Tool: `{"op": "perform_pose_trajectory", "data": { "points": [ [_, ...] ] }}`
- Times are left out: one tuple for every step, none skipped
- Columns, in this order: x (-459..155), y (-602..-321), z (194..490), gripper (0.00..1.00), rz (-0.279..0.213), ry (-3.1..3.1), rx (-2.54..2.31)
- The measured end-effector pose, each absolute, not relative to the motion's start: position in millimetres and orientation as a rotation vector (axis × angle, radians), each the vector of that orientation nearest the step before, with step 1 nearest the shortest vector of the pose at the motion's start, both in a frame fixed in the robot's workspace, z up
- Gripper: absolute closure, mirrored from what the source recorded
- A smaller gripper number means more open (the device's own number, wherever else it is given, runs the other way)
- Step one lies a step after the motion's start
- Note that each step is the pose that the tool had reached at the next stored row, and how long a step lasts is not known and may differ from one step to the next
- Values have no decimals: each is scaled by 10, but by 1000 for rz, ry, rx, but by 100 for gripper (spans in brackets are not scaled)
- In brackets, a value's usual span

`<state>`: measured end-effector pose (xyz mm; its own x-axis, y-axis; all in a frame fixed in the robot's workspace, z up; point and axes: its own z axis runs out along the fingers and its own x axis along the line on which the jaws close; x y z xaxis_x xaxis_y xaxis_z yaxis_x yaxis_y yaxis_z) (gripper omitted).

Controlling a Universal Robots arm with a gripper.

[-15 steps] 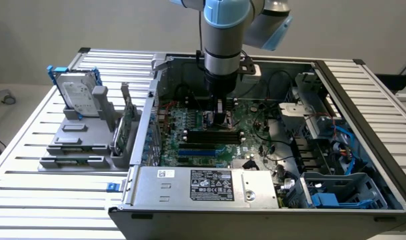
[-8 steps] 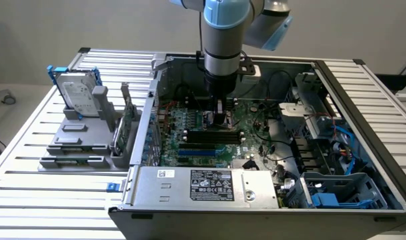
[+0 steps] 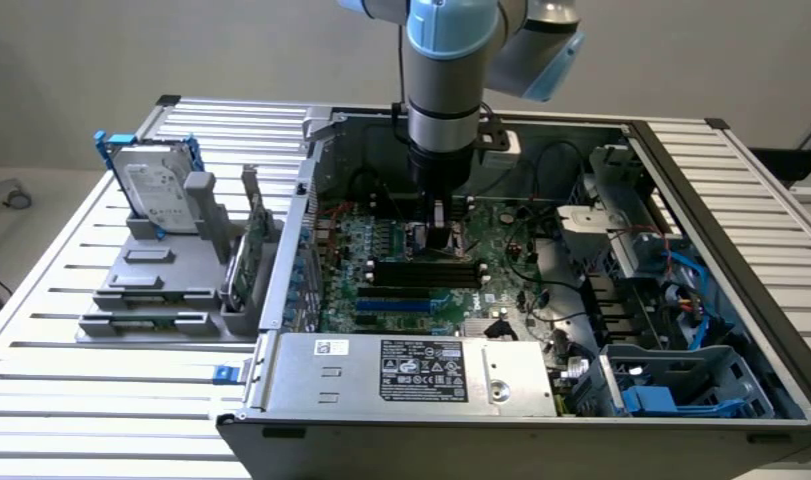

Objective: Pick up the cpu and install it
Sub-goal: 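Place the cpu into insertion slot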

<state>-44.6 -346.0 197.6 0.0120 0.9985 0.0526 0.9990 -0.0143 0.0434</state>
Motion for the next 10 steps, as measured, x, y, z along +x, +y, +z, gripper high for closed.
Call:
{"op": "perform_pose_trajectory", "data": {
  "points": [
    [-446, -3458, 1973, 46, -106, -2202, -2231],
    [-446, -3456, 1971, 46, -105, -2202, -2231],
    [-446, -3454, 1969, 46, -105, -2202, -2231],
    [-446, -3452, 1968, 46, -104, -2203, -2231],
    [-446, -3449, 1965, 46, -104, -2203, -2231],
    [-446, -3447, 1964, 46, -104, -2203, -2231],
    [-446, -3445, 1963, 46, -103, -2204, -2231],
    [-446, -3443, 1963, 46, -102, -2204, -2231],
    [-446, -3441, 1963, 46, -101, -2205, -2231],
    [-446, -3439, 1962, 46, -101, -2205, -2231]
  ]
}}
